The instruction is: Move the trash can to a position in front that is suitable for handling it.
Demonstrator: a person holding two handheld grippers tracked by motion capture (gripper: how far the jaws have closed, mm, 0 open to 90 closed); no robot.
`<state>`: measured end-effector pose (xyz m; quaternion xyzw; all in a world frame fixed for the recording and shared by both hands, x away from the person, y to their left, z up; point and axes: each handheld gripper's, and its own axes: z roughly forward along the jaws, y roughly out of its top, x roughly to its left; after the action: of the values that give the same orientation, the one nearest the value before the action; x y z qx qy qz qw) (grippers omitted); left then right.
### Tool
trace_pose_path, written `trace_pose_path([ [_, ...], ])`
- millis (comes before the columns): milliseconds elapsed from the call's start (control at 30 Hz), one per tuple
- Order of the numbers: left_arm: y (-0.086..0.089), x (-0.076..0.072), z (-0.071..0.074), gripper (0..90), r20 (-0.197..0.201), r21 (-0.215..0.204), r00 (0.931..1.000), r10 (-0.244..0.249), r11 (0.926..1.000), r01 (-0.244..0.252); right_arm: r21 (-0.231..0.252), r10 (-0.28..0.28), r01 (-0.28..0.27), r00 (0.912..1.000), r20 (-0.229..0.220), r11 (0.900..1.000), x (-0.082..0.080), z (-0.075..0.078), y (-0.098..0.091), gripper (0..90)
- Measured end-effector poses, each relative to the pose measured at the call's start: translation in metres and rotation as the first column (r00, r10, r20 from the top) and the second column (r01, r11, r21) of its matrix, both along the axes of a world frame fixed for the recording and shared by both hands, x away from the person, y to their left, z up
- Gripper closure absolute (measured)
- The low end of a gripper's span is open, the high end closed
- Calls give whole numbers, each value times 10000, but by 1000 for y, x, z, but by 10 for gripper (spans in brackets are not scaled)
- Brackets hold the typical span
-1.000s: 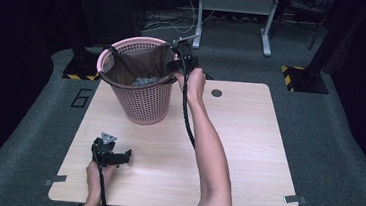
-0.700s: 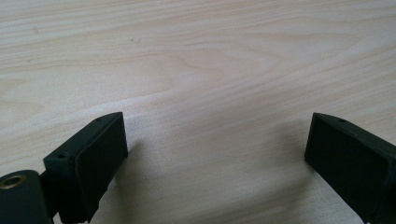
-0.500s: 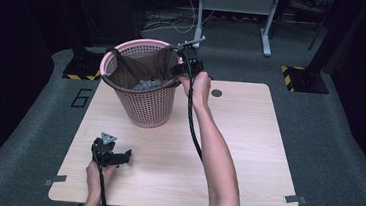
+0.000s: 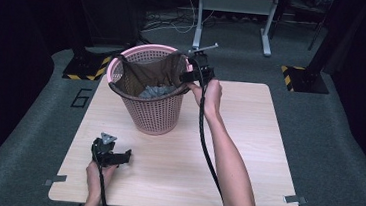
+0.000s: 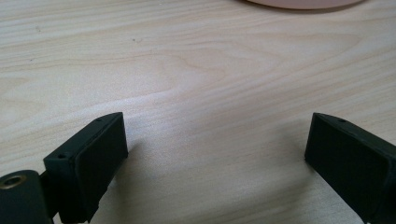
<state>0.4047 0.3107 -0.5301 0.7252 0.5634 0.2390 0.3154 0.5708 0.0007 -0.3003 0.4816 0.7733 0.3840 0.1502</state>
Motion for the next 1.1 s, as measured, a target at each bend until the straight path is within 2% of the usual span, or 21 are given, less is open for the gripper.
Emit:
trace_pose_path([
  [400,0,0,0,57,10,-10,10000,10,10000,-10,189,-221,220,9997,52,9996,-21,-1,-34,553],
  [667,0,0,0,57,4,9,10000,13,10000,-13,286,-404,398,9990,206,9988,-39,-2,-65,554],
  [1100,0,0,0,56,4,11,10000,32,10000,-32,391,-596,585,9979,270,9975,-62,-4,-96,554],
])
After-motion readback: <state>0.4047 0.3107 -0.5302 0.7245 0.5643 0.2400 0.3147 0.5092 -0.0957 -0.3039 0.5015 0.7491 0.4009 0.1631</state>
